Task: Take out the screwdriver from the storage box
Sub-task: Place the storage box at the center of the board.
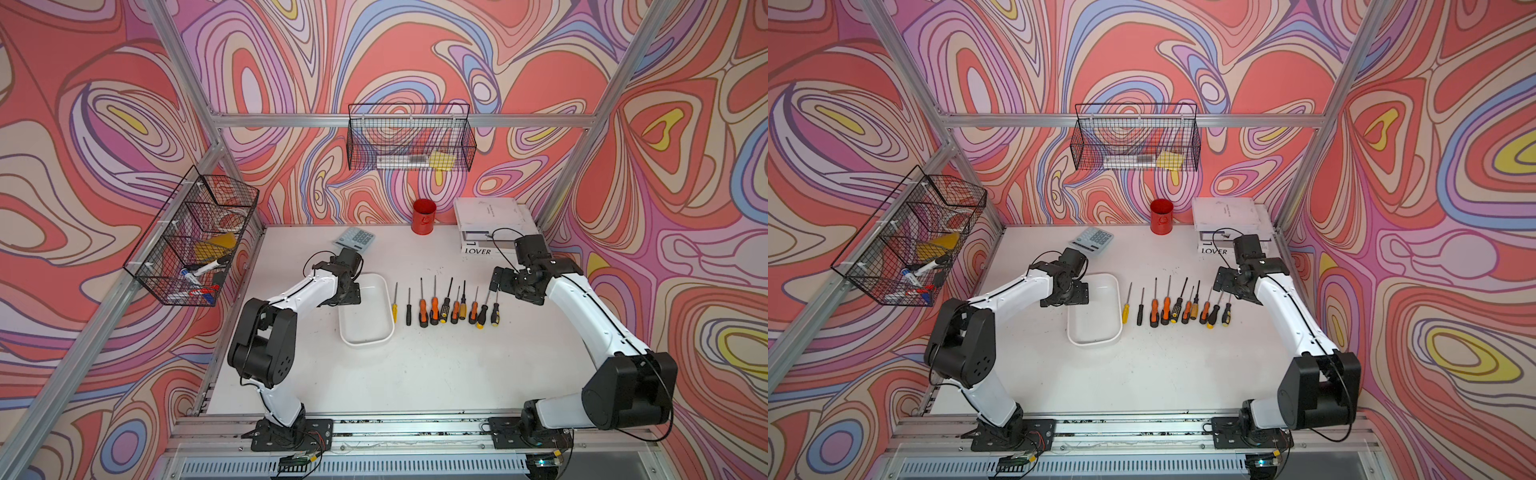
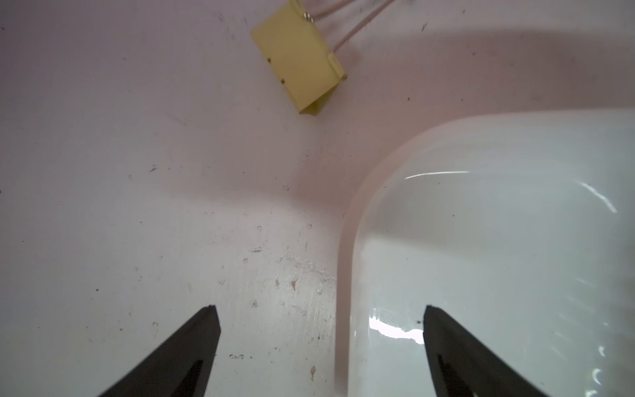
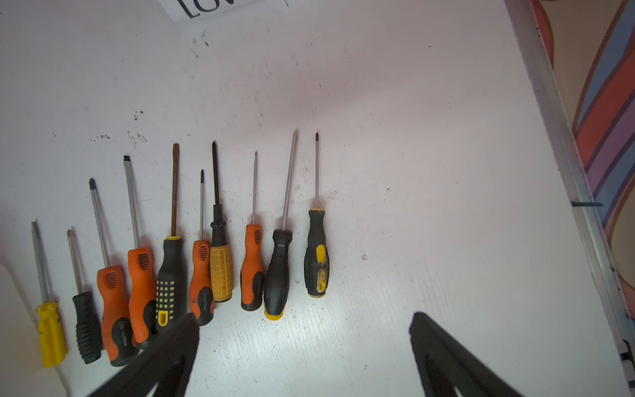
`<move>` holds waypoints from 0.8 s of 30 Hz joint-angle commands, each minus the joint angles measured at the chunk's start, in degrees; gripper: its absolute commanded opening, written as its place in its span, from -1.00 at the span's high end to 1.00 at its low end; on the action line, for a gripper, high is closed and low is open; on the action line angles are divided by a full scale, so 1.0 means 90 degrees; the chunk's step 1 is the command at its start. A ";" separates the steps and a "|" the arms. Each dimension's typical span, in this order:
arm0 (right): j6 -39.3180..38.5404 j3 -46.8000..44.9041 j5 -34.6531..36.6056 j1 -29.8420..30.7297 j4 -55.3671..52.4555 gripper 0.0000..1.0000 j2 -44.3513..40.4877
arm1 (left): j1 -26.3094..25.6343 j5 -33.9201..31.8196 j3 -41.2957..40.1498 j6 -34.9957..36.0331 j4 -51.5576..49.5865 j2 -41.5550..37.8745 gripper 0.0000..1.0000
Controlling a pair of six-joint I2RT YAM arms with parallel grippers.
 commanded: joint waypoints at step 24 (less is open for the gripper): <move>-0.2262 -0.3946 0.1332 -0.0013 0.6459 -0.96 -0.2150 | 0.0007 -0.3800 -0.5377 0.3466 0.7773 -0.4776 -0.98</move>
